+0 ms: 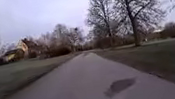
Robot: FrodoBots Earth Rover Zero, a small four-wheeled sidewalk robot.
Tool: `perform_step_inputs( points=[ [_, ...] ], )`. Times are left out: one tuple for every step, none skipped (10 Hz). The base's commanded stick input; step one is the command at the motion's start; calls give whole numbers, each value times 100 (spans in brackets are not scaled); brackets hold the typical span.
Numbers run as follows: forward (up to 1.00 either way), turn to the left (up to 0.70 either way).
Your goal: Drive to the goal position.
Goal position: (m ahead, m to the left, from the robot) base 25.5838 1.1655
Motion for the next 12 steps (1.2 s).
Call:
perform_step_inputs(
  points=[
    [100,0],
    [100,0],
    [100,0],
    [100,0],
    [100,0],
    [100,0],
    [100,0],
    [100,0],
    [100,0],
    [100,0],
    [100,0],
    [100,0]
  ],
)
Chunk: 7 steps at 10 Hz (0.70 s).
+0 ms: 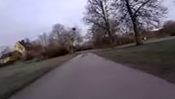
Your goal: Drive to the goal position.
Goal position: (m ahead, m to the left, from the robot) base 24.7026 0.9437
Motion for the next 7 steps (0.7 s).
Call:
perform_step_inputs(
  points=[
    [100,0],
    [100,0],
    [100,0],
    [100,0],
    [100,0],
    [100,0],
    [100,0]
  ],
)
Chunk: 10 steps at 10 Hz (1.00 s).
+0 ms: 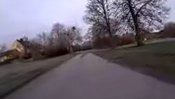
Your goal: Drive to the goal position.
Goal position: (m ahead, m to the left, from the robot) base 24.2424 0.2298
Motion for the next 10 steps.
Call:
perform_step_inputs(
  points=[
    [100,0],
    [100,0],
    [100,0],
    [100,0],
    [100,0],
    [100,0],
    [100,0],
    [100,1],
    [100,9],
    [100,26]
  ],
)
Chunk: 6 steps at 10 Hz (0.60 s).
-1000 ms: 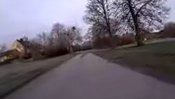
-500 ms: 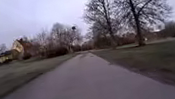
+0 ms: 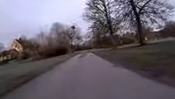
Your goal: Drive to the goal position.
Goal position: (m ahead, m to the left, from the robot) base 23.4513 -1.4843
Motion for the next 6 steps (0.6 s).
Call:
perform_step_inputs(
  points=[
    [100,40],
    [100,40],
    [100,1],
    [100,0],
    [100,0],
    [100,0]
  ],
)
